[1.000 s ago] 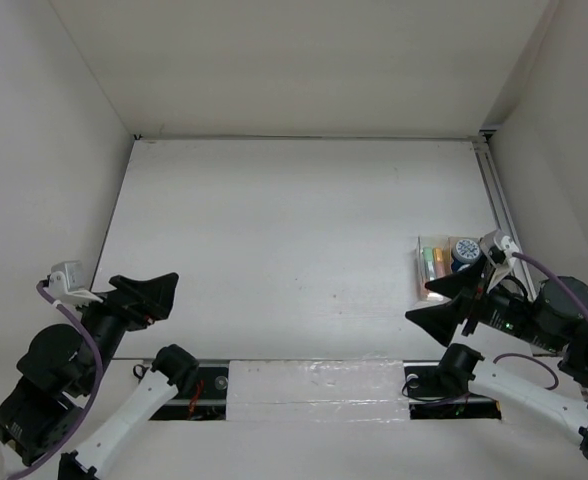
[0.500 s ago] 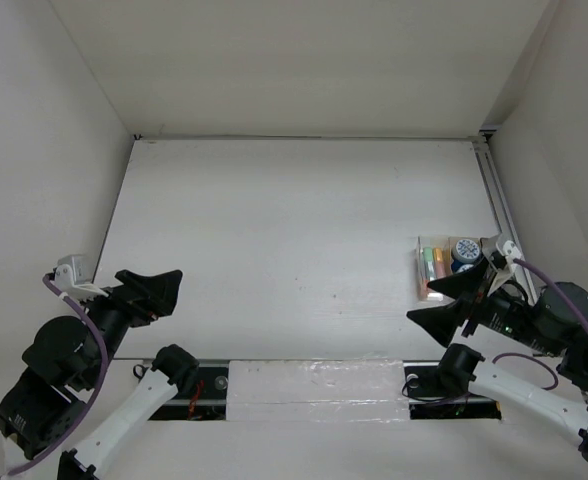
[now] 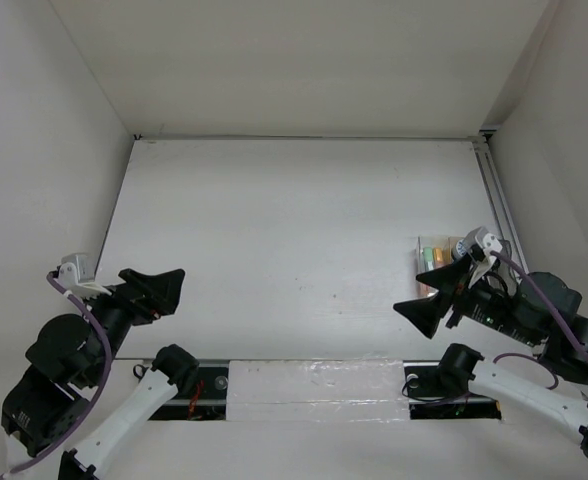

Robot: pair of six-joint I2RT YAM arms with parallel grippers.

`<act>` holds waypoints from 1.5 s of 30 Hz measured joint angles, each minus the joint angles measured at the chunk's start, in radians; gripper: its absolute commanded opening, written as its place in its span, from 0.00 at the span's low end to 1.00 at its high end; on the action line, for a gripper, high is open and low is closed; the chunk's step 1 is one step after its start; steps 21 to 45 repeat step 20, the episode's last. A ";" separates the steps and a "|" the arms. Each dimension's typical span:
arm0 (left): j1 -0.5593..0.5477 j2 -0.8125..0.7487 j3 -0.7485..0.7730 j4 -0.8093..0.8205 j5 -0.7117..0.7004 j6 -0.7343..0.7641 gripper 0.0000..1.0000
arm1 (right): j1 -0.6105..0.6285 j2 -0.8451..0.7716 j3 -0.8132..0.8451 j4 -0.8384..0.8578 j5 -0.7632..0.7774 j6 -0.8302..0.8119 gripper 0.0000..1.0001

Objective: Sort the stationery into containers
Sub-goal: Reset both arms

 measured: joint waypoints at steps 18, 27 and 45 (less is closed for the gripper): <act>0.000 0.041 -0.012 0.016 -0.071 -0.031 1.00 | 0.000 0.079 -0.011 0.059 -0.027 -0.028 1.00; 0.000 0.041 -0.013 0.016 -0.075 -0.034 1.00 | 0.000 0.082 -0.012 0.061 -0.035 -0.029 1.00; 0.000 0.041 -0.013 0.016 -0.075 -0.034 1.00 | 0.000 0.082 -0.012 0.061 -0.035 -0.029 1.00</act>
